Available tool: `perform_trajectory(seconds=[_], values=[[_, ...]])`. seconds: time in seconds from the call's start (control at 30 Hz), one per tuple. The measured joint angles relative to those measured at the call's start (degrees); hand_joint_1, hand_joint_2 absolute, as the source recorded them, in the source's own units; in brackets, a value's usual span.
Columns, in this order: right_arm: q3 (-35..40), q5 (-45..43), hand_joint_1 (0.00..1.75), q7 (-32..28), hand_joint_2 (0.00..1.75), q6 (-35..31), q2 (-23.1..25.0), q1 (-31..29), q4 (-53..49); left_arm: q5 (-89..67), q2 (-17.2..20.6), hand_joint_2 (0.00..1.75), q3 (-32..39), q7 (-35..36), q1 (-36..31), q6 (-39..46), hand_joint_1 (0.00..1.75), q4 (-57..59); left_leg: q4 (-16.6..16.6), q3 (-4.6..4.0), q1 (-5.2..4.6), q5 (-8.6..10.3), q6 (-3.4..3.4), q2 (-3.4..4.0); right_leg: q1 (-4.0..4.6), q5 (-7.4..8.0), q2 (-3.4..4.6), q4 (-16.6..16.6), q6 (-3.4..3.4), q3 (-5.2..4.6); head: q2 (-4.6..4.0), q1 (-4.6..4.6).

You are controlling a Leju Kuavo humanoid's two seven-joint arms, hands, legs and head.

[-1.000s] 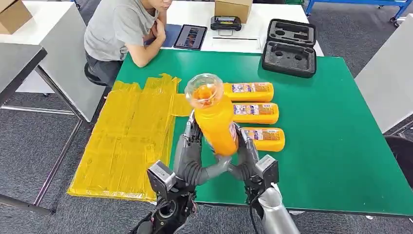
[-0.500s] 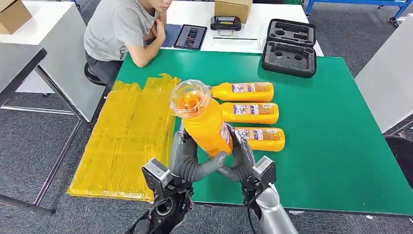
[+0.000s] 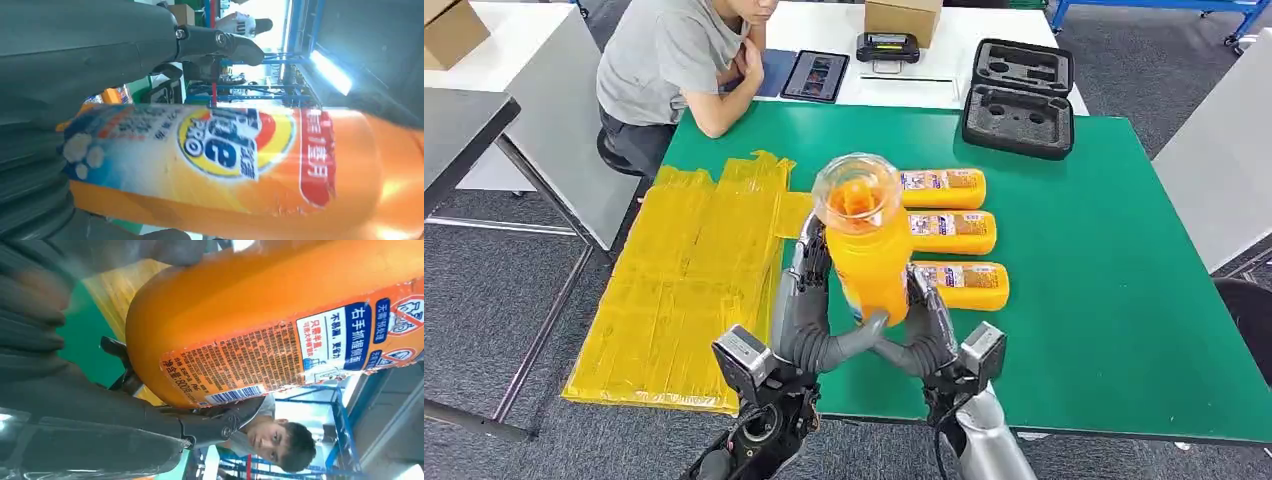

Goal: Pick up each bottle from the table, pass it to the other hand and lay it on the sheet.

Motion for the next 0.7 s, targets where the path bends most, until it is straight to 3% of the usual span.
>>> perform_trajectory(seconds=[0.7], values=[[-1.9, 2.3, 1.75, 0.0, 1.75, 1.9, 0.9, 0.7, -1.0, -0.6, 0.3, 1.75, 0.0, 0.0, 0.1, 1.0, 0.0, -1.0, 0.0, 0.0, 0.0, 0.0, 0.0, 0.0, 0.0, 0.0, 0.0, 0.0, 0.0, 0.01, 0.0, 0.0]])
